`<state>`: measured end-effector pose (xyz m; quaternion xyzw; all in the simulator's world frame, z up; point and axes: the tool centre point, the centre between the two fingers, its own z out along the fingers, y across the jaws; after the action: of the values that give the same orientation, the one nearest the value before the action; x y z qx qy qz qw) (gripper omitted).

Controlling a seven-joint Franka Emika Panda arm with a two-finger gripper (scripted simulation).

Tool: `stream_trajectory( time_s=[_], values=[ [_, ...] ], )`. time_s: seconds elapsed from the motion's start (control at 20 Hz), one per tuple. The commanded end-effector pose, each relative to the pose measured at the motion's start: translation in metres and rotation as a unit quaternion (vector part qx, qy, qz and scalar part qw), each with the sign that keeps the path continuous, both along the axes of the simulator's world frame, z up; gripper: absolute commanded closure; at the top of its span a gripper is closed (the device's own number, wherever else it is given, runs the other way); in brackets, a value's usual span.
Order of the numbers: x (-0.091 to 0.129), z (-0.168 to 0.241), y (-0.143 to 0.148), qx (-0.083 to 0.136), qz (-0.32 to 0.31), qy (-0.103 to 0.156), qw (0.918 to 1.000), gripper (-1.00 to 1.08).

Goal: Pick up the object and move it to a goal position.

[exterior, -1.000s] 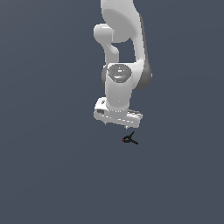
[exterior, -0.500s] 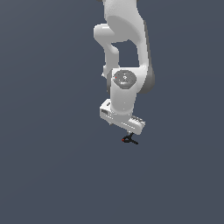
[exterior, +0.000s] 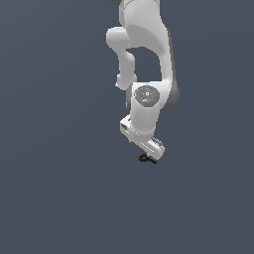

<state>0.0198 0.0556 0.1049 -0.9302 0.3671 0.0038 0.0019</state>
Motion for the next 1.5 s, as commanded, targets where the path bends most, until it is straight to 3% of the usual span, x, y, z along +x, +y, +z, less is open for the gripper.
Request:
stream_trajectory(
  time_s=[0.0,0.4,0.85,1.15,1.45],
  values=[
    [0.001,-0.004,0.004,0.0,-0.032,0.0,0.9995,-0.92],
    [0.003,-0.018,0.018,-0.001,-0.132,0.0,0.9912,-0.92],
    [0.004,-0.032,0.032,-0.002,-0.236,-0.001,0.9718,-0.92],
    [0.005,-0.038,0.038,-0.003,-0.28,-0.001,0.9601,-0.92],
    [0.005,-0.041,0.041,-0.004,-0.301,-0.002,0.9535,-0.92]
  ],
)
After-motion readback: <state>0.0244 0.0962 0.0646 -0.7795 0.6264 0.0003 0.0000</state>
